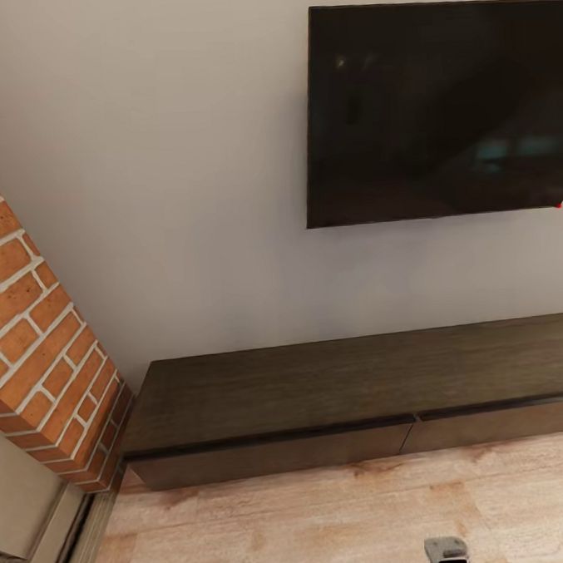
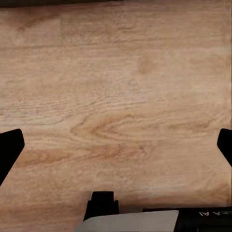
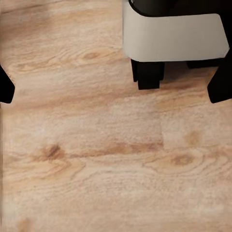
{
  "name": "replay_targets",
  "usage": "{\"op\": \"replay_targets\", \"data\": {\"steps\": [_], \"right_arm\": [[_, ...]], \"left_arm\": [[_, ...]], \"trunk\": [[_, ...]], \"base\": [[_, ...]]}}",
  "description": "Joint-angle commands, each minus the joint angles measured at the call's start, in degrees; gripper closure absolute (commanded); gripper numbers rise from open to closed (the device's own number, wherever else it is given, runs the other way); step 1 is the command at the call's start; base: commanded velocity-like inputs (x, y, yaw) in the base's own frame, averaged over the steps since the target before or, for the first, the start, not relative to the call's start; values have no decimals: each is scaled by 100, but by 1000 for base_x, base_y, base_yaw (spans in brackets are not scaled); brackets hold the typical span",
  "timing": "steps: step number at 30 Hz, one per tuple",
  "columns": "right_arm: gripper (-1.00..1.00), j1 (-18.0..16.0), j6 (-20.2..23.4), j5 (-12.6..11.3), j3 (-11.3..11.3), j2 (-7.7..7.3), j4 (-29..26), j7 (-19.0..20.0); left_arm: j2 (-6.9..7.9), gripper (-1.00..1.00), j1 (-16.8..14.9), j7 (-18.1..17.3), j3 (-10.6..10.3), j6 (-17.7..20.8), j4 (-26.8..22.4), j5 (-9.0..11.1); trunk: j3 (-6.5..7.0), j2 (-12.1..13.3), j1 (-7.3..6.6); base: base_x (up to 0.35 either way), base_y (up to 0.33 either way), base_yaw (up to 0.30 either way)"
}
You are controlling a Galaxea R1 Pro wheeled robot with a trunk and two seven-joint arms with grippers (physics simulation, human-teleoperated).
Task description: Place each of the two pumpkins and all three candles from the living room inside a cabinet in the living room (use any cabinet), then make sure every cabinet is closed, and position the cauldron so it is next to a table in the living room.
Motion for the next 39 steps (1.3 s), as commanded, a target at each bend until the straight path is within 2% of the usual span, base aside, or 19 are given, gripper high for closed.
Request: {"op": "replay_targets", "data": {"steps": [1,3,5,6,8,10,12,13,16,18,20,22,25,27,28,31,35,37,39], "right_arm": [[-100,-32,28,-2,-2,0,1,1],[-100,-134,148,-9,-4,0,-2,2],[-100,-203,265,-7,-6,0,-10,4],[-100,-221,290,-9,-7,-2,-13,5],[-100,-314,374,-19,-9,-11,-24,16],[-100,-376,416,-31,-14,-6,-29,50],[-100,-397,428,-28,-14,7,-30,88],[-100,-405,433,-24,-12,17,-31,119],[-100,-415,439,-11,-7,24,-30,236],[-100,-417,439,-10,0,15,-23,284],[-100,-418,437,-12,8,6,-13,322],[-100,-418,439,-10,13,3,-8,349],[-100,-418,441,4,29,1,33,470],[-100,-418,441,63,123,-5,43,628],[-100,-417,440,99,204,-11,46,720],[-100,-412,419,152,372,-14,53,927],[-100,-410,399,172,461,-10,49,1026],[-100,-410,388,177,480,-9,48,1051],[-100,-410,382,178,487,-9,29,1116]], "left_arm": [[0,-100,0,-89,-2,110,-100,0],[5,-100,-4,-688,-4,593,-479,15],[11,-100,-8,-1571,0,1048,-886,32],[14,-100,-9,-1787,1,1148,-993,33],[31,-100,-10,-2482,4,1456,-1397,36],[48,-100,-22,-2867,6,1656,-1793,42],[62,-100,-46,-3079,6,1826,-2140,50],[66,-100,-59,-3268,6,2040,-2401,64],[49,-100,-85,-4085,-3,3024,-3165,109],[36,-100,-140,-4490,-7,3414,-3449,119],[28,-100,-327,-4923,-3,3697,-3635,139],[26,-100,-459,-5187,2,3813,-3697,197],[25,-100,-588,-5550,5,4088,-3756,440],[25,-100,-688,-5729,6,4428,-3789,737],[26,-100,-747,-5778,6,4573,-3799,888],[46,-100,-847,-5836,6,4765,-3810,1150],[67,-100,-939,-5862,15,4842,-3818,1260],[65,-100,-1115,-5874,20,4869,-3817,1324],[53,-100,-1415,-5884,14,4897,-3804,1501]], "trunk": [[-1,0,0],[-1,0,0],[-1,0,0],[-1,0,0],[-1,0,0],[-1,0,0],[-1,0,0],[-1,0,0],[-1,0,0],[-1,0,0],[-1,0,0],[-1,0,0],[-1,0,0],[-1,0,0],[-1,0,0],[-1,0,0],[-1,0,0],[-1,0,0],[-1,0,0]], "base": [[0,0,0],[0,0,0],[0,0,0],[0,0,0],[0,0,0],[0,0,0],[0,0,0],[0,0,0],[0,0,0],[0,0,0],[0,0,0],[0,0,0],[0,0,0],[0,0,0],[0,0,0],[0,0,0],[0,0,0],[0,0,0],[0,0,0]]}}
